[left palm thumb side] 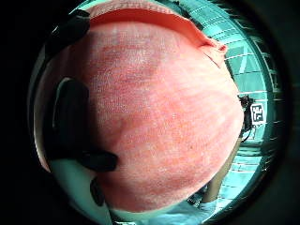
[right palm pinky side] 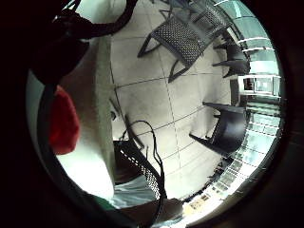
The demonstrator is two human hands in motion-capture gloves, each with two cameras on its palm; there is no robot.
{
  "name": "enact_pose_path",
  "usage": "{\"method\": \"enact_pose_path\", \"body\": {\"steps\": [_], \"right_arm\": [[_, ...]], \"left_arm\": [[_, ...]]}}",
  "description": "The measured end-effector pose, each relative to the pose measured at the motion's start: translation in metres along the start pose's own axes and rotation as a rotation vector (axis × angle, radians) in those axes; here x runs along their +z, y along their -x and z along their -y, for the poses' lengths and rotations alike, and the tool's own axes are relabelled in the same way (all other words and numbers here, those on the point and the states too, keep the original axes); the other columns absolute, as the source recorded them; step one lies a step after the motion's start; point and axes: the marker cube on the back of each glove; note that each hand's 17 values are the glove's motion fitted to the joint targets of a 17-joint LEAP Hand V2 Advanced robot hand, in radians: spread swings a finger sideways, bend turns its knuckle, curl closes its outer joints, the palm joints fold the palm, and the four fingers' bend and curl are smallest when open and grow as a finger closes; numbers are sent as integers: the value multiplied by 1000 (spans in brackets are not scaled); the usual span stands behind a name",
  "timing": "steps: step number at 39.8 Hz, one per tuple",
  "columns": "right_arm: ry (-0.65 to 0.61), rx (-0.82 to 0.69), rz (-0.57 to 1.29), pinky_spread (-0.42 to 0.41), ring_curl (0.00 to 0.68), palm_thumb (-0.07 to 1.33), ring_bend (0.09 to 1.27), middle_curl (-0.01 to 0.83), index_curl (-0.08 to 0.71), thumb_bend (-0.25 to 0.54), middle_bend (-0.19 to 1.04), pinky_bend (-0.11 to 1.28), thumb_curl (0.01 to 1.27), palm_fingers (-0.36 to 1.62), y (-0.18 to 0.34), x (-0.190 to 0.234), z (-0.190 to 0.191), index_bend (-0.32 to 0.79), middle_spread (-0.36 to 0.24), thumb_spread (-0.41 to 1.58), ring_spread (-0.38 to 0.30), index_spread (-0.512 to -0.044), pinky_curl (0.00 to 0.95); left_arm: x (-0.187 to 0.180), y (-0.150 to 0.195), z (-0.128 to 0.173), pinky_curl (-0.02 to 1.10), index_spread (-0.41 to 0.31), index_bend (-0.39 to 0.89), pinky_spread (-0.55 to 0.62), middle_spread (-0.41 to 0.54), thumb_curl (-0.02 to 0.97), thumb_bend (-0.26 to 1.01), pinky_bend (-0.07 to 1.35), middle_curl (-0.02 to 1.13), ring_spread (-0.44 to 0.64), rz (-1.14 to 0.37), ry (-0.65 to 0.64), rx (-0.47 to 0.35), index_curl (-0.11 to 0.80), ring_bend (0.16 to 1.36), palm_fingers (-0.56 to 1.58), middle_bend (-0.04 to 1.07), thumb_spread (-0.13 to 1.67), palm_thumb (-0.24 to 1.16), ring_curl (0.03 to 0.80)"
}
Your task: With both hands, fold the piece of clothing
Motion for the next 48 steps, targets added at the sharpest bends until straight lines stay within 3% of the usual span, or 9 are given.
{"method": "enact_pose_path", "body": {"steps": [5,10,12,13,17,21,27,39,48], "right_arm": [[-257,-23,-53,119,366,711,582,413,214,18,320,521,282,640,5,10,13,60,-124,1093,-89,-316,352],[-701,-71,-162,-5,397,828,676,442,222,58,426,457,306,1043,10,-15,42,115,-193,1102,-181,-325,328],[-747,-93,-150,-24,383,831,657,434,219,48,405,440,307,999,17,-20,42,93,-206,1100,-195,-325,316],[-747,-94,-146,-98,420,906,716,453,237,89,441,489,326,1238,19,-23,39,114,-216,1106,-205,-321,346],[-593,-41,-45,-193,451,970,761,466,247,104,474,544,344,1316,22,-33,21,103,-233,1100,-223,-313,374],[-293,-89,422,-241,473,1010,805,483,249,104,527,590,362,1354,60,-49,-8,94,-233,1087,-229,-305,401],[-245,-314,849,-275,489,1034,846,497,253,75,573,644,393,1354,123,-92,-26,105,-226,1026,-233,-295,429],[-11,-717,883,-294,498,1037,870,500,266,-11,598,683,473,1301,305,-69,-135,112,-221,843,-236,-290,451],[47,-762,550,-295,496,1034,869,498,274,-23,600,688,527,1291,376,10,-194,113,-213,757,-233,-290,453]], "left_arm": [[5,2,3,452,-140,185,164,-83,269,-23,432,380,49,-33,-13,6,359,461,483,140,1448,574,354],[7,2,2,441,-138,181,201,-64,251,-15,427,363,87,-24,-2,8,368,454,486,149,1502,516,343],[6,2,2,437,-138,184,211,-59,246,-12,425,358,97,-26,-8,13,373,451,490,149,1518,500,340],[5,2,2,435,-137,182,215,-57,243,-10,425,355,101,-29,-12,15,374,450,491,150,1525,494,339],[-6,2,1,431,-137,177,228,-51,239,-4,424,348,113,-36,-55,8,380,450,493,151,1551,477,338],[-31,6,-2,423,-137,173,226,-51,242,-3,418,342,100,-78,-98,1,382,468,536,156,1549,471,339],[-49,21,4,423,-142,173,228,-47,251,-1,418,336,92,-136,-111,-2,388,475,543,152,1542,479,344],[-110,96,-6,415,-143,170,247,-33,264,2,411,325,100,-140,-193,-124,393,481,531,153,1534,492,344],[-133,122,-32,412,-143,171,256,-30,273,7,408,320,101,-108,-254,-171,394,481,533,154,1530,513,342]]}}
